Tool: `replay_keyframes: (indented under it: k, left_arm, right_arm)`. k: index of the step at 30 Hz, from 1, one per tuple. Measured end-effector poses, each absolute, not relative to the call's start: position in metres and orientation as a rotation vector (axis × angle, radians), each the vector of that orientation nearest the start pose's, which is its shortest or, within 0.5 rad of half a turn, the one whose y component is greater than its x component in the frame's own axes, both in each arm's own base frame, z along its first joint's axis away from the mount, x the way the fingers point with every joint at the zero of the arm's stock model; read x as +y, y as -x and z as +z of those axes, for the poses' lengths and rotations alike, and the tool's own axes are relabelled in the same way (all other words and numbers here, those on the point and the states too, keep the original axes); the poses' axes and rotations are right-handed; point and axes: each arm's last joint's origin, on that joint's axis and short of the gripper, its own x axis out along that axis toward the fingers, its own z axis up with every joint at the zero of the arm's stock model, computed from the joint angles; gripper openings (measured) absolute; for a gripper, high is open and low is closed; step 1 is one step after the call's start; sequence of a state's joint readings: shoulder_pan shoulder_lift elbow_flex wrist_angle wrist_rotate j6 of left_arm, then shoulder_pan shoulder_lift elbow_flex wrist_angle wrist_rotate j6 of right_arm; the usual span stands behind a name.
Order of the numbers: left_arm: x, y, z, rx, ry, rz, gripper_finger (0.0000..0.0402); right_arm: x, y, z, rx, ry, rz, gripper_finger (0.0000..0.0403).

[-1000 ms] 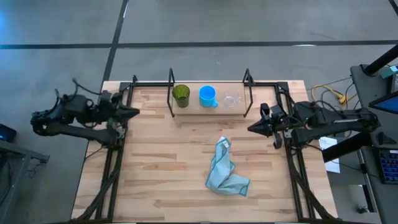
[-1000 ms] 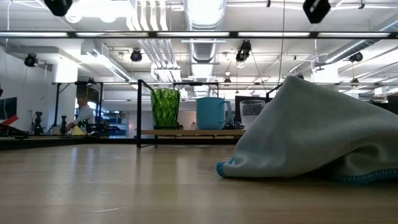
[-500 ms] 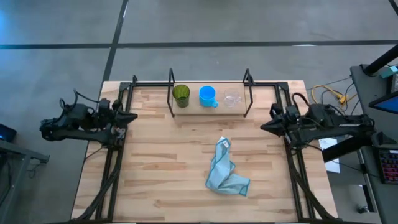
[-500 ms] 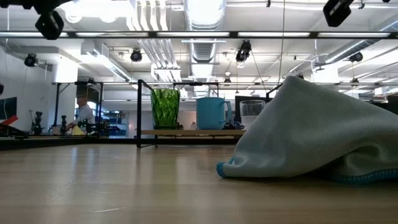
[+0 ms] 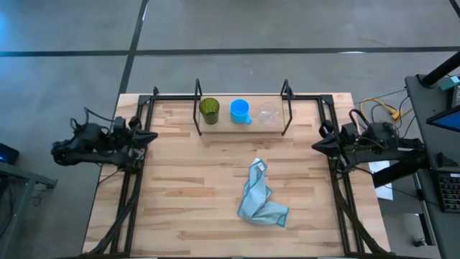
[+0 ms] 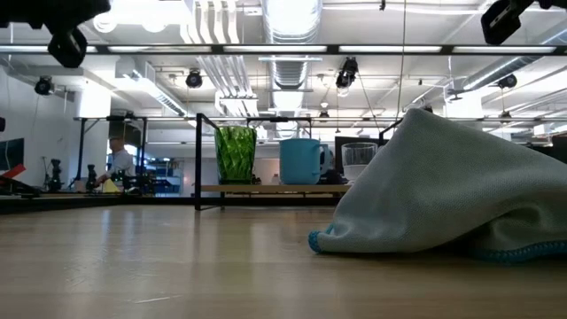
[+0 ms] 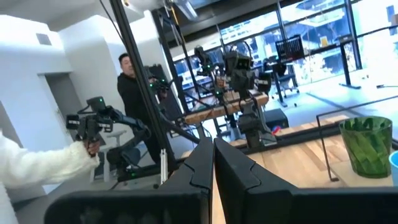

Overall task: Stack small to large cups/mugs on shelf
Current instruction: Return to Home Position

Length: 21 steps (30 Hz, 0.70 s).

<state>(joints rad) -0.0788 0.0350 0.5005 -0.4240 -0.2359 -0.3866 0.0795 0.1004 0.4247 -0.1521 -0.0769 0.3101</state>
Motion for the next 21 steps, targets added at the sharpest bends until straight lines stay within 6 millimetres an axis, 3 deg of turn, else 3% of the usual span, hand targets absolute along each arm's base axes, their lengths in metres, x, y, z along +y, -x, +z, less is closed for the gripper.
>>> replay_keyframes:
  k: [8, 21]
  left_arm:
    - [0.003, -0.054, 0.273, -0.143, 0.392, 0.14, 0.0008]
    - [0.001, -0.077, 0.237, -0.186, 0.412, 0.122, 0.0008]
  right_arm:
    - [0.007, -0.058, 0.265, -0.159, -0.304, 0.18, 0.0009]
    - [0.007, -0.075, 0.232, -0.08, -0.35, 0.145, 0.0009]
